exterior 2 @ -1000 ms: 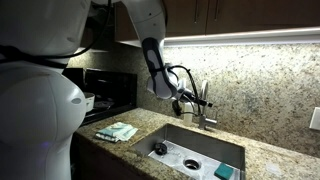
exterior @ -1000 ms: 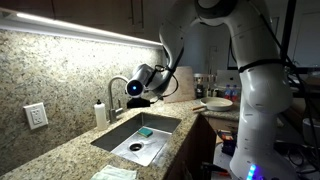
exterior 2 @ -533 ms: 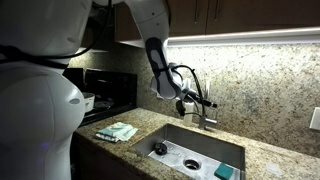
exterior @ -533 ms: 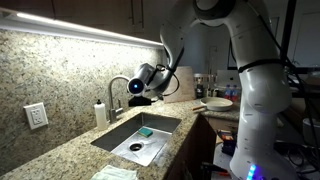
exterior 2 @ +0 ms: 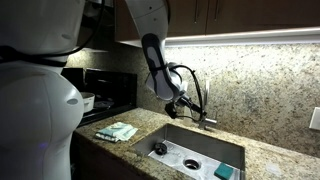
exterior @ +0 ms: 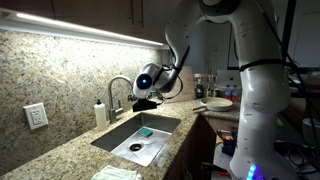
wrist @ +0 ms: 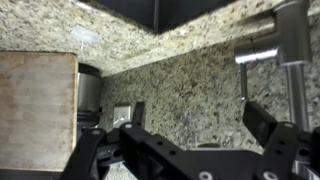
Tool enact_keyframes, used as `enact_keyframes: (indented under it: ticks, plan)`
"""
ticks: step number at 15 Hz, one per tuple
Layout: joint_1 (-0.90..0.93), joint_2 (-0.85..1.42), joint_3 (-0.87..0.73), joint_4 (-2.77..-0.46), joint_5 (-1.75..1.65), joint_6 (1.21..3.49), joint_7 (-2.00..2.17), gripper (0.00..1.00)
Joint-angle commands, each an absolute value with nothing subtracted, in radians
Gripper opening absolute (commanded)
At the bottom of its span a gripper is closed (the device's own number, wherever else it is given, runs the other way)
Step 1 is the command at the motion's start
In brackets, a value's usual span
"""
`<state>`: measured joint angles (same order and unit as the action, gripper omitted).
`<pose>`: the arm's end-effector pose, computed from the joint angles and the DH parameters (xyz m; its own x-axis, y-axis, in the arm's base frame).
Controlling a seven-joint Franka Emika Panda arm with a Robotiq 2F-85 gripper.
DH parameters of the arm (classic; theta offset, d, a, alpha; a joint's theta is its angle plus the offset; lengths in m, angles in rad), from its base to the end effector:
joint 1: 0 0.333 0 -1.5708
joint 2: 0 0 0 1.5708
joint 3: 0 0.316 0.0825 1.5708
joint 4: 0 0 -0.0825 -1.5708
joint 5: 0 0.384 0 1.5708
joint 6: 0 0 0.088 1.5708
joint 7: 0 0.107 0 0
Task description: Move the tap faucet to the right
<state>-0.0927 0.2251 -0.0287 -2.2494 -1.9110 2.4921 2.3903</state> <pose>0.5342 -0.0601 0.2621 0.3438 -0.3593 0.8676 -0.7404 -0.6720 0.0151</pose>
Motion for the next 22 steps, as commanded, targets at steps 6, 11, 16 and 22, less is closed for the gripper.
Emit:
enact_keyframes:
  ticks: [6, 11, 16, 22]
  plan:
    - [-0.137, 0.103, -0.057, -2.463, -1.725, 2.827, 1.926, 1.0]
    - [-0.141, 0.033, -0.097, -2.626, -1.596, 2.914, 1.592, 1.0]
    - [-0.159, 0.006, -0.143, -2.728, -1.507, 2.975, 1.28, 1.0]
    - [-0.186, -0.02, -0.186, -2.771, -1.203, 3.116, 0.896, 1.0]
